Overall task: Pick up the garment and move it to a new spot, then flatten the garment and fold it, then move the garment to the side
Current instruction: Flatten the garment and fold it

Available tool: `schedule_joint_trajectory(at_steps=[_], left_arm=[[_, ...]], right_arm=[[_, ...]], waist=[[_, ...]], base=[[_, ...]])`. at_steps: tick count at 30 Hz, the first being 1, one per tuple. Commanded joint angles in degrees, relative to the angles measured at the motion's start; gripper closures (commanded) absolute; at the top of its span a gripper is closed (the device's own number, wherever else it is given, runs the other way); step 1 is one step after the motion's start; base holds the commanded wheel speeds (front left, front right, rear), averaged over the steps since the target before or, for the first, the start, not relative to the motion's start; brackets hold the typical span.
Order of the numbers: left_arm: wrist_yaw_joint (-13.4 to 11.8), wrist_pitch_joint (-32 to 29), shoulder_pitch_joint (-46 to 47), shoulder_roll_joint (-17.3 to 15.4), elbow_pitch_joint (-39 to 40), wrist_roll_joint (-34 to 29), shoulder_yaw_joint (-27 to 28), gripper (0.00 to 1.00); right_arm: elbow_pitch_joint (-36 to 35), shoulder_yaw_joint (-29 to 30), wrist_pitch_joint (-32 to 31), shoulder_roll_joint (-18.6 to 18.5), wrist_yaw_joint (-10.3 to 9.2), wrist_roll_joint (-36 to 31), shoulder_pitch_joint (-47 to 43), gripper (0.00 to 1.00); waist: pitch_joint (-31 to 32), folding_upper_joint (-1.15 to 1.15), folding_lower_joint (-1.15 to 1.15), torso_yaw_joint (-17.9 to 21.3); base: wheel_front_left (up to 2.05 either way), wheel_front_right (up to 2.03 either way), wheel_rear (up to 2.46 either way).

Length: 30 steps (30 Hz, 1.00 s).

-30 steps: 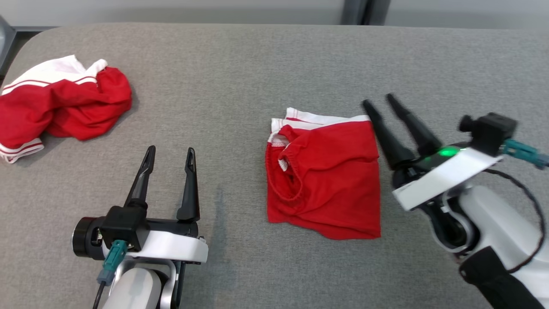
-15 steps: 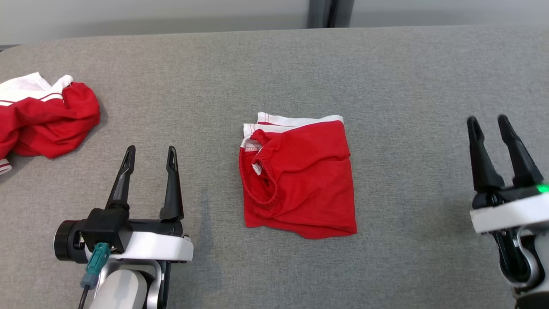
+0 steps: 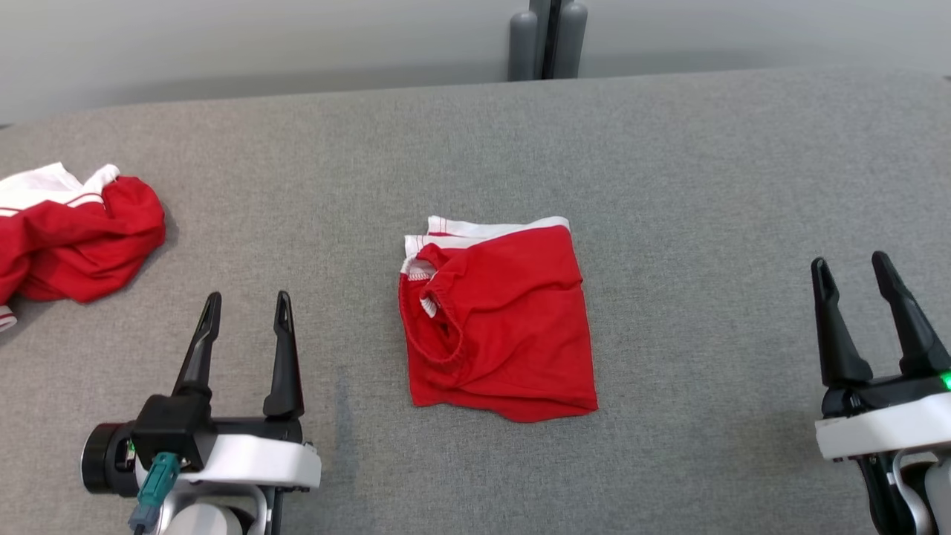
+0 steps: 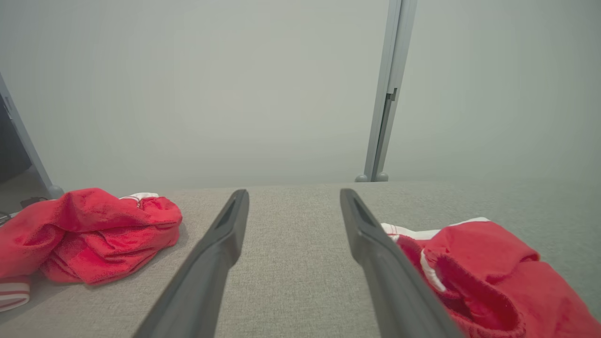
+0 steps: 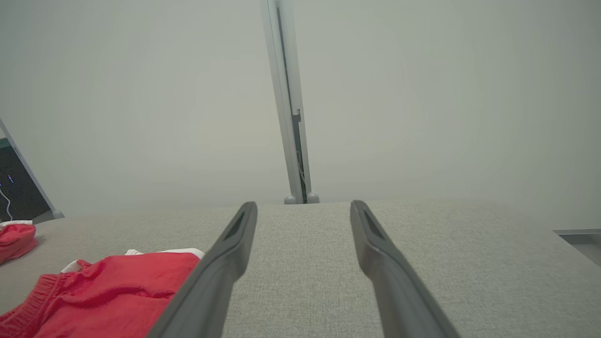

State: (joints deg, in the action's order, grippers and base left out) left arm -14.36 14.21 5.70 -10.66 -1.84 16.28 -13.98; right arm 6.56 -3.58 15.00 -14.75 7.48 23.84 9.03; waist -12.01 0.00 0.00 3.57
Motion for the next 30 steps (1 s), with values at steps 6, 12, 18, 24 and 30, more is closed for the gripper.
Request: schedule_joint_trajectory(at_steps=[6, 12, 18, 24, 30], left_arm=[[-0.7, -0.8, -3.9, -1.2, 0.9, 1.0, 0.2, 0.00], [-0.8, -1.0, -7.0, -1.5, 1.4, 1.9, 0.3, 0.00], [-1.1, -1.8, -10.5, -2.4, 2.3, 2.6, 0.3, 0.00], [-1.3, -3.2, -12.9, -3.3, 3.8, 2.7, -0.1, 0.00], [-1.5, -3.9, -13.7, -3.5, 4.3, 2.9, -0.5, 0.00]], right_arm=[[0.5, -0.1, 0.2, 0.4, 0.03, -2.5, -3.3, 0.00], [0.8, -0.2, -0.1, 0.4, 0.03, -4.2, -5.8, 0.00], [0.4, 0.3, -1.4, 0.8, 0.03, -5.4, -8.5, 0.00], [-1.4, 1.0, -3.3, 1.1, 0.03, -6.7, -11.0, 0.00], [-2.3, 2.1, -4.1, 1.7, 0.03, -7.3, -12.3, 0.00]], waist=[[4.1, 0.00, 0.00, 0.4], [7.2, 0.00, 0.00, 0.5], [10.5, 0.00, 0.00, 0.7], [13.0, 0.00, 0.00, 0.9], [14.1, 0.00, 0.00, 0.9]], base=[[0.00, 0.00, 0.00], [0.00, 0.00, 0.00], [0.00, 0.00, 0.00], [0.00, 0.00, 0.00], [0.00, 0.00, 0.00]])
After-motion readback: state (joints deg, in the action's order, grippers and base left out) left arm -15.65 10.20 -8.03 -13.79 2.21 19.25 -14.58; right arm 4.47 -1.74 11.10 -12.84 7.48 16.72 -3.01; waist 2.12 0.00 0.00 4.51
